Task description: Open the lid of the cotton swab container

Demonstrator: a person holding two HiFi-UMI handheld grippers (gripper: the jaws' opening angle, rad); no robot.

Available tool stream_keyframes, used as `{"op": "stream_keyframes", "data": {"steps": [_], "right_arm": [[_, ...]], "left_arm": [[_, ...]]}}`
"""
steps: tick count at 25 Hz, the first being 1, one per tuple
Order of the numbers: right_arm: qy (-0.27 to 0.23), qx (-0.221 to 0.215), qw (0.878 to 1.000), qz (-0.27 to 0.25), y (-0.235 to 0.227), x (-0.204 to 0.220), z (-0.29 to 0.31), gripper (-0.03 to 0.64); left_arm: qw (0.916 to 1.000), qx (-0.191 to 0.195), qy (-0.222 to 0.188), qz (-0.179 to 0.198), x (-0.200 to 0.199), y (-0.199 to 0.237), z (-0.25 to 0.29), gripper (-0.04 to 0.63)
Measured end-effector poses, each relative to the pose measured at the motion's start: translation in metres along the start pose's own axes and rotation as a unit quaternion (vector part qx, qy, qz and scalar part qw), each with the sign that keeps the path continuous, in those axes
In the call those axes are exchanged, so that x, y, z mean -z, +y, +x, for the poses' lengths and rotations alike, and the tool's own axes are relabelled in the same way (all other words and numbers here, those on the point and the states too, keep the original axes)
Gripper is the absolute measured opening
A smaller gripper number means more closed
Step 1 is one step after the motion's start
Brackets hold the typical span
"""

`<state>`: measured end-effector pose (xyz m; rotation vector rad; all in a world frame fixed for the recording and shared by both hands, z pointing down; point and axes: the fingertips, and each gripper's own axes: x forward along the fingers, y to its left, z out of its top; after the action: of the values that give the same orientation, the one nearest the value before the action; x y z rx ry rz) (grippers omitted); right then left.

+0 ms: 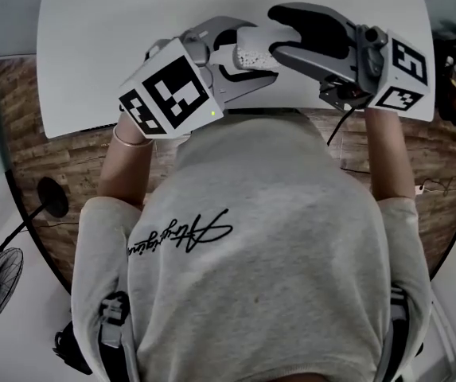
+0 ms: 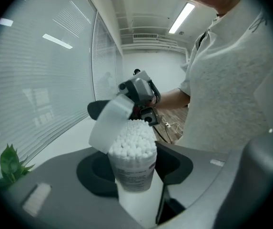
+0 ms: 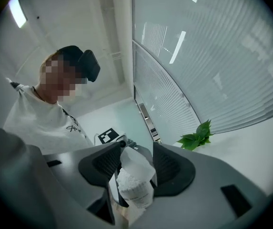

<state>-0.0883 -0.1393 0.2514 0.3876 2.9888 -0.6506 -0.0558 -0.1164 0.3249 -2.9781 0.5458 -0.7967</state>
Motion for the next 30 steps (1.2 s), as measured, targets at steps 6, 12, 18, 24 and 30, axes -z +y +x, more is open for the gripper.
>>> {"op": "stream_keyframes", "data": {"steps": [6, 12, 18, 24, 30], "right_arm": [[-0.023, 0.048, 0.999, -0.002, -0.023, -0.007, -0.043, 0.120], [-0.043, 0.050, 0.998, 0.010, -0.025, -0.015, -0.050, 0.114], [-0.044, 0.059, 0.997, 0.001, -0.025, -0.019, -0.048, 0.106], [-0.050, 0.069, 0.996, -0.003, -0.024, -0.023, -0.047, 0.101], [-0.040, 0.084, 0.995, -0.037, -0.031, -0.024, -0.068, 0.110]], "left_arm": [[0.9997, 0.020, 0.005, -0.011, -0.003, -0.002, 0.045, 0.202], [0.9995, 0.022, -0.012, -0.020, -0.014, -0.003, 0.047, 0.202], [0.9989, 0.015, -0.029, -0.032, -0.018, -0.004, 0.044, 0.202], [0.9983, 0.009, -0.043, -0.038, -0.023, -0.005, 0.041, 0.202], [0.9973, -0.003, -0.042, -0.060, -0.029, 0.005, 0.069, 0.202]]}}
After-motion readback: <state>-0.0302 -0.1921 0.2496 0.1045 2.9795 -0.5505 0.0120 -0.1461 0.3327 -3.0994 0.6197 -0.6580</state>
